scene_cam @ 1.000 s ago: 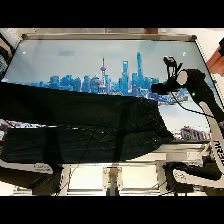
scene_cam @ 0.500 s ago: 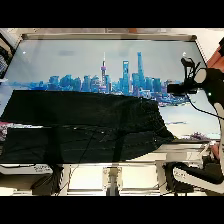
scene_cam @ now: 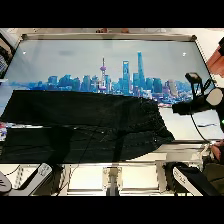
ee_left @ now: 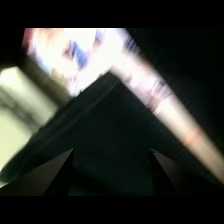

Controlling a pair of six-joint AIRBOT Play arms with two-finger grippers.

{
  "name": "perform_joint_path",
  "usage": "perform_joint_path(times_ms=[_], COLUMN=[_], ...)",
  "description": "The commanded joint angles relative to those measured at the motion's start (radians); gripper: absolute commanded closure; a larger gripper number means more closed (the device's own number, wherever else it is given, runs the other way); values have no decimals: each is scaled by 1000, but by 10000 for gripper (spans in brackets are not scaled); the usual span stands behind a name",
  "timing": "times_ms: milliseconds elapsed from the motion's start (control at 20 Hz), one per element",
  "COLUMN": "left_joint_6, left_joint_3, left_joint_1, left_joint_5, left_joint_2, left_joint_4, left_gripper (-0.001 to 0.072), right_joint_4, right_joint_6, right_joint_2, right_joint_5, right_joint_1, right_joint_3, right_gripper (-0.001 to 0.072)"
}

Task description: Fold the clothes and pants, and hang the long-sleeved shirts on hangers.

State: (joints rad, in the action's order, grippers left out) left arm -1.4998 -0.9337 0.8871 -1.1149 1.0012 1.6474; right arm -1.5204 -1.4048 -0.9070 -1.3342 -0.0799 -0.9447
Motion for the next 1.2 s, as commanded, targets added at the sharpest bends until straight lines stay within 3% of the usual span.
perform_joint_path(times_ms=[0,250,350,600,800,1050,1100,1150], left_joint_6=[-1,12,105,362,381,492,497,498], left_joint_3=[164,171,171,117,69,69,70,69], left_joint_1=[19,126,217,353,372,372,372,372], left_joint_5=[-24,-20,-13,76,79,65,50,33], left_joint_2=[-51,-1,45,137,227,247,247,247], left_joint_4=[201,320,311,61,52,-88,-86,-81], left_gripper=[209,208,208,213,229,249,292,446], right_joint_4=[31,39,60,141,159,158,158,156], right_joint_6=[39,50,50,49,46,46,46,46], right_joint_2=[48,48,48,48,48,48,48,48], right_joint_5=[-69,-68,-63,-60,-61,-61,-61,-61], right_joint_1=[0,0,0,0,0,0,0,0], right_joint_3=[84,89,89,89,89,89,89,89], right_gripper=[509,509,508,509,509,508,509,509])
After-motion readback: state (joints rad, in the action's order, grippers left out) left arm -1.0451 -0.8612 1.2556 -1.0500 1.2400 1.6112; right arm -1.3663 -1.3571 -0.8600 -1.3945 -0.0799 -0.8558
